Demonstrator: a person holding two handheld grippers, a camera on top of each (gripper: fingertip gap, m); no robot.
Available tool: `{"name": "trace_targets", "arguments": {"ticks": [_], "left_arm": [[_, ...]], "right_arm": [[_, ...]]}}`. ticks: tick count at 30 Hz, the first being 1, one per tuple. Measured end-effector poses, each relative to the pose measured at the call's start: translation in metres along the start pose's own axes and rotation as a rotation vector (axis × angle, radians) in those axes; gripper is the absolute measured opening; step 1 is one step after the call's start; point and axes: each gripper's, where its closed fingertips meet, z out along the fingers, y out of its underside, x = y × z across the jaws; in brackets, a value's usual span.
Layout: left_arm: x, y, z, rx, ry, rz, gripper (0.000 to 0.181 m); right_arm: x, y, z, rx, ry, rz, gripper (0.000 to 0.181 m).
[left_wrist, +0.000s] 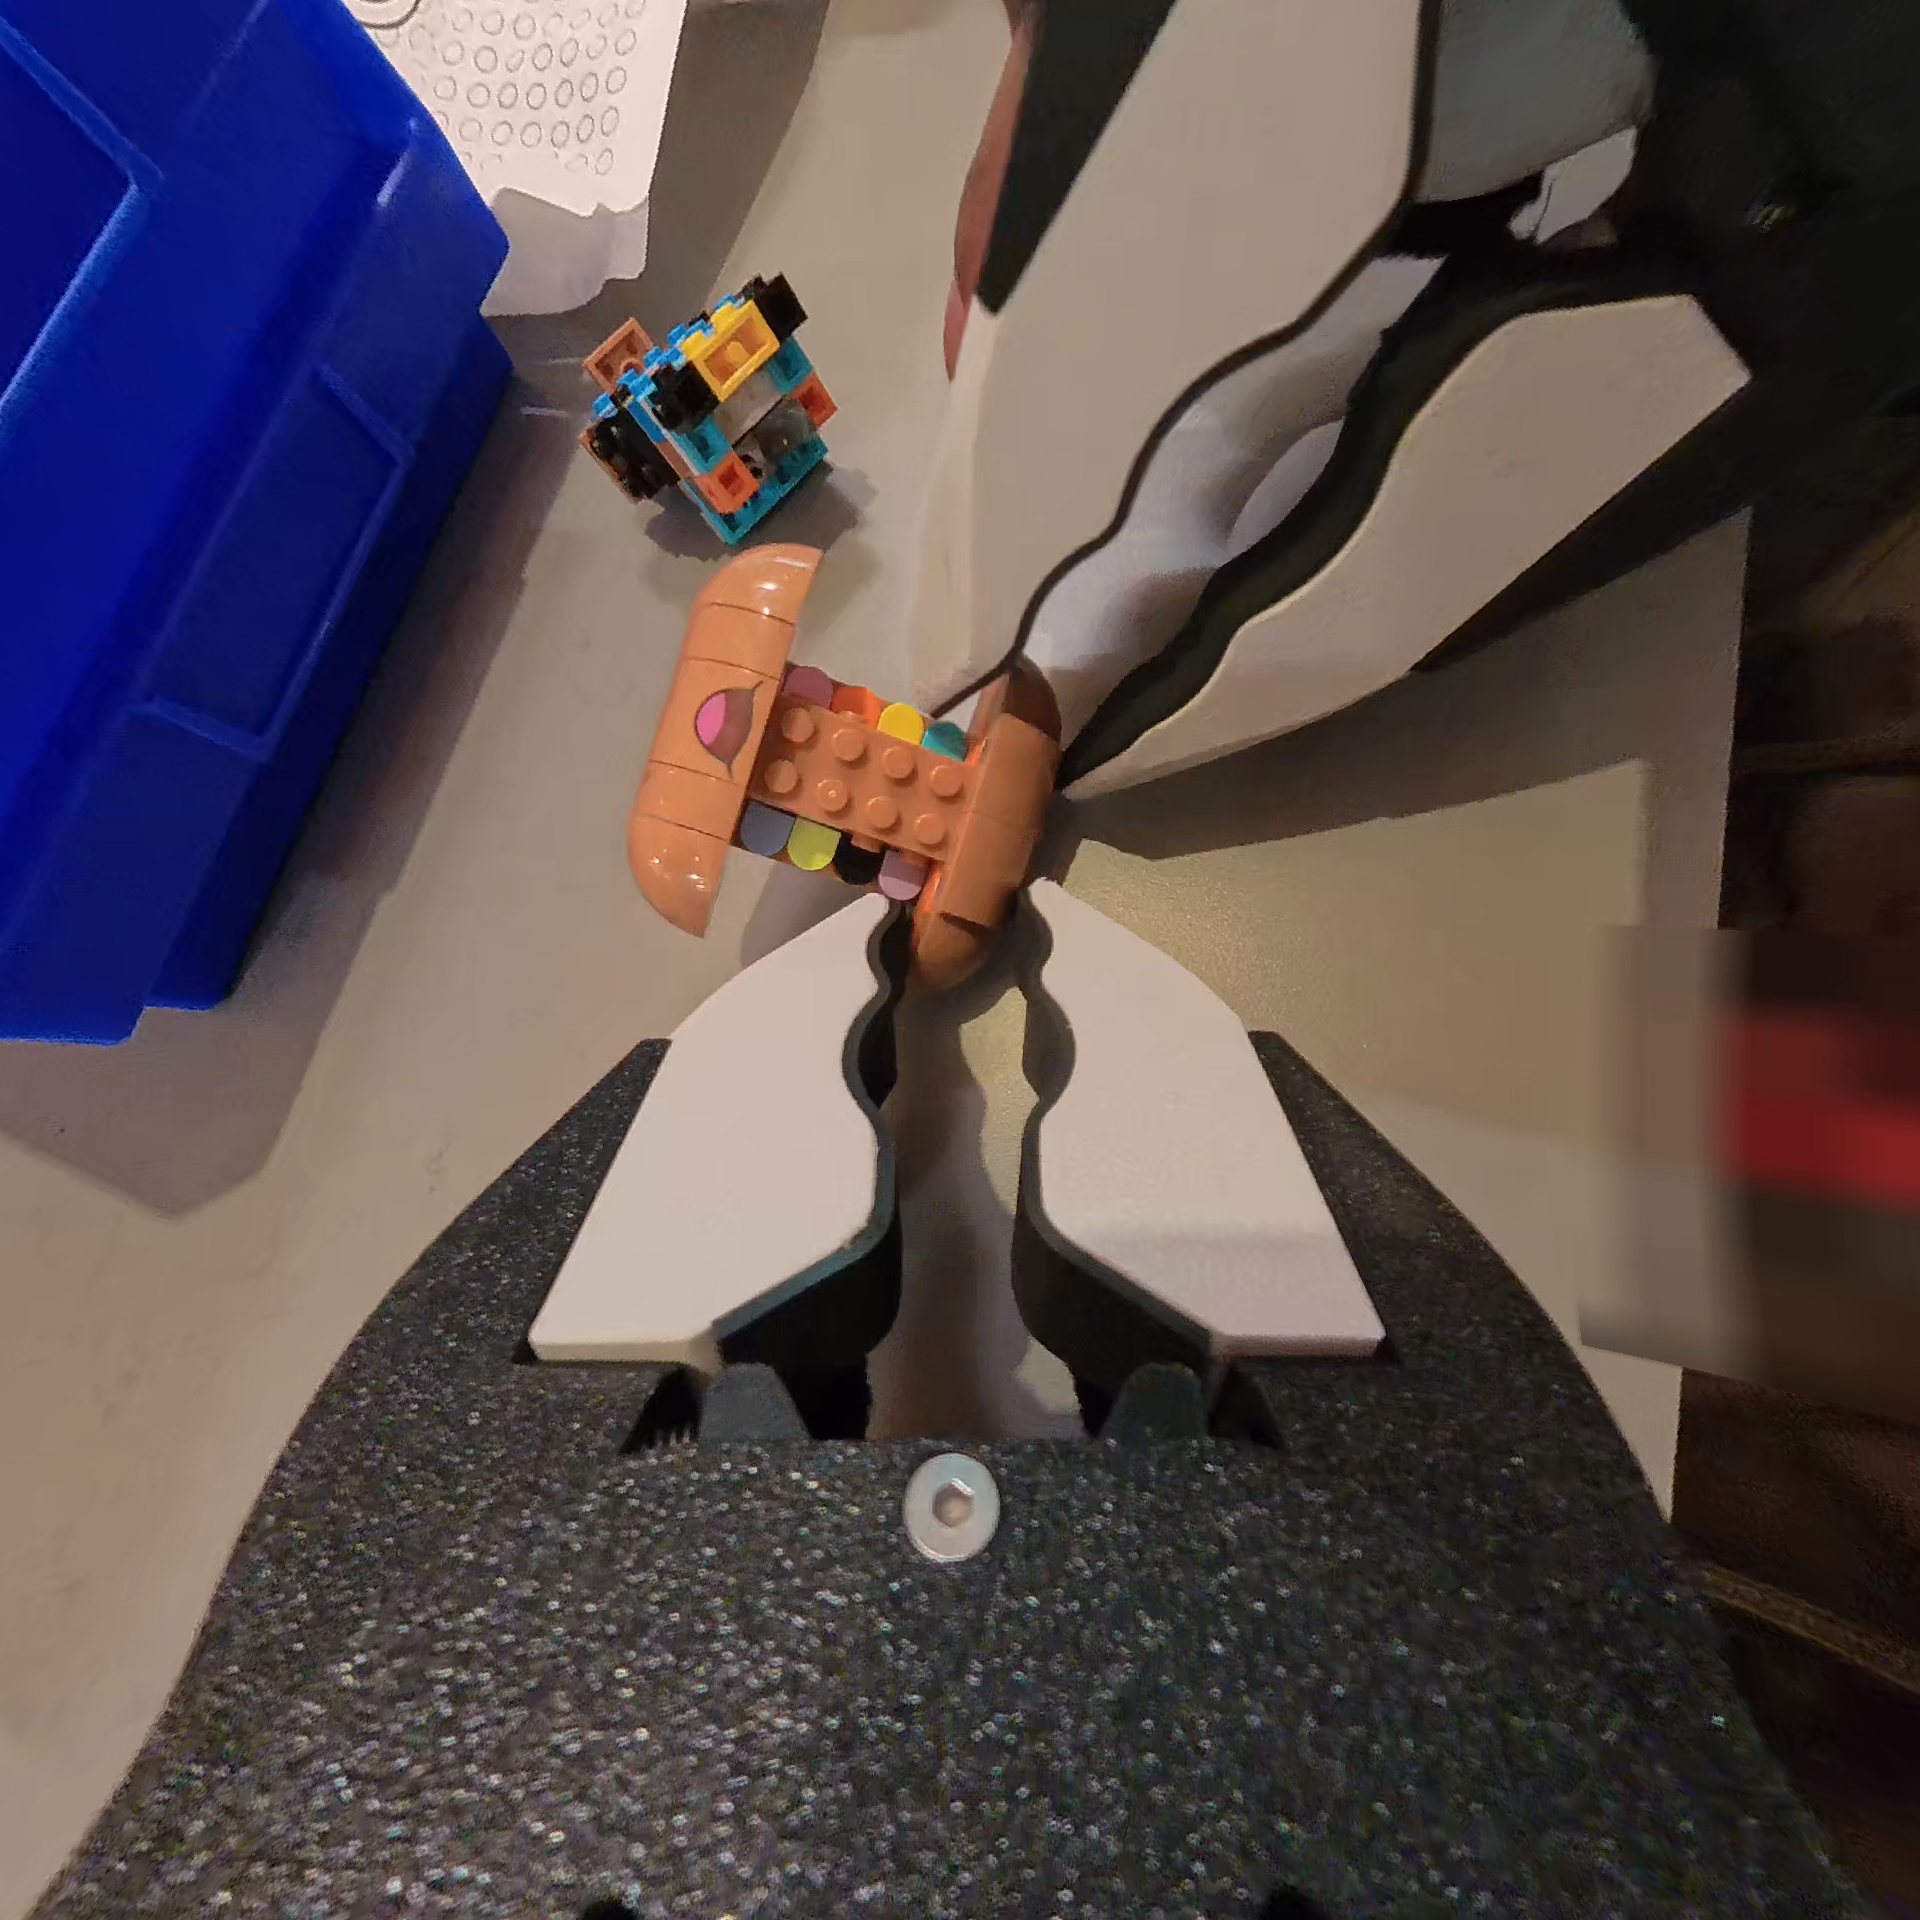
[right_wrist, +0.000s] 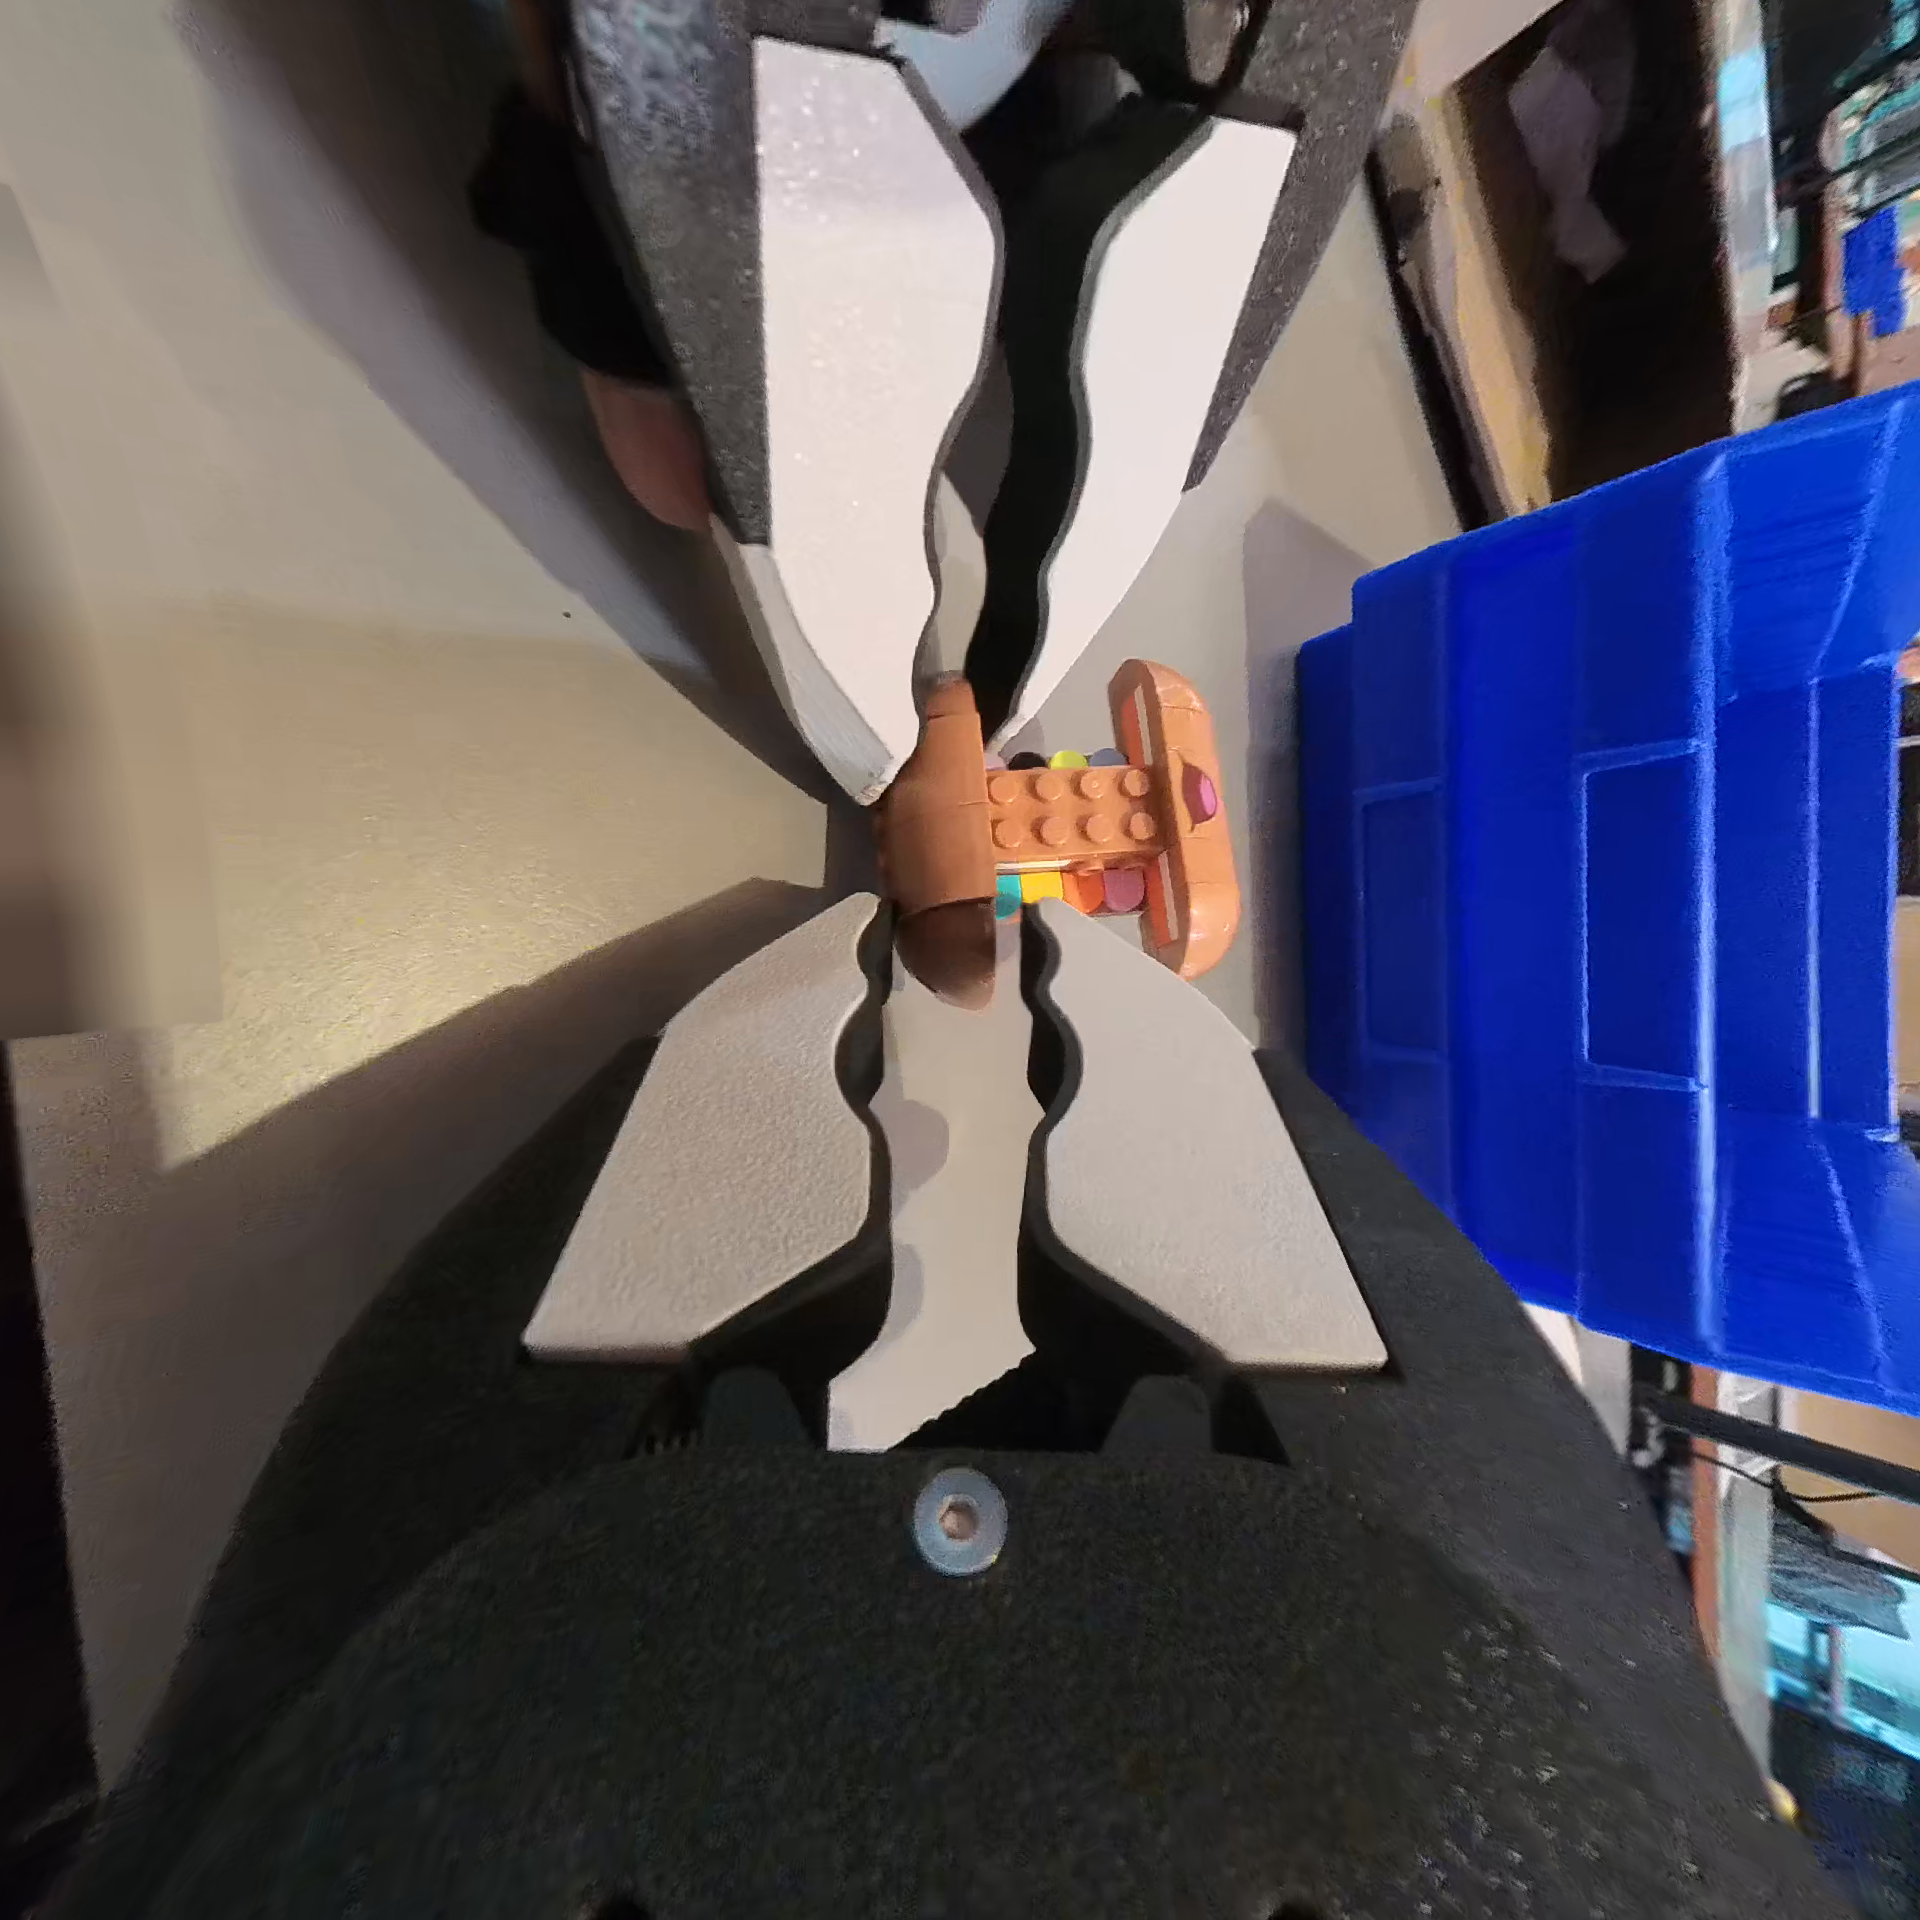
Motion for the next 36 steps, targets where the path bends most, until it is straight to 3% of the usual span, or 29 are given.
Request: {"name": "trace_targets", "arguments": {"ticks": [9, 18, 31, 36], "left_arm": [[0.001, -0.002, -0.001, 0.020, -0.019, 0.051, 0.020], [0.000, -0.002, -0.002, 0.032, -0.014, 0.030, 0.019], [-0.004, 0.002, -0.002, 0.017, 0.040, -0.128, 0.021], [-0.003, 0.003, -0.003, 0.019, 0.047, -0.132, 0.021]], "right_arm": [[-0.003, 0.005, 0.001, 0.014, -0.110, 0.172, 0.023], [-0.005, 0.011, 0.008, 0.030, -0.117, 0.168, 0.017], [0.006, 0.004, 0.006, 0.024, 0.185, -0.277, 0.018], [0.006, 0.002, 0.004, 0.020, 0.222, -0.343, 0.018]]}}
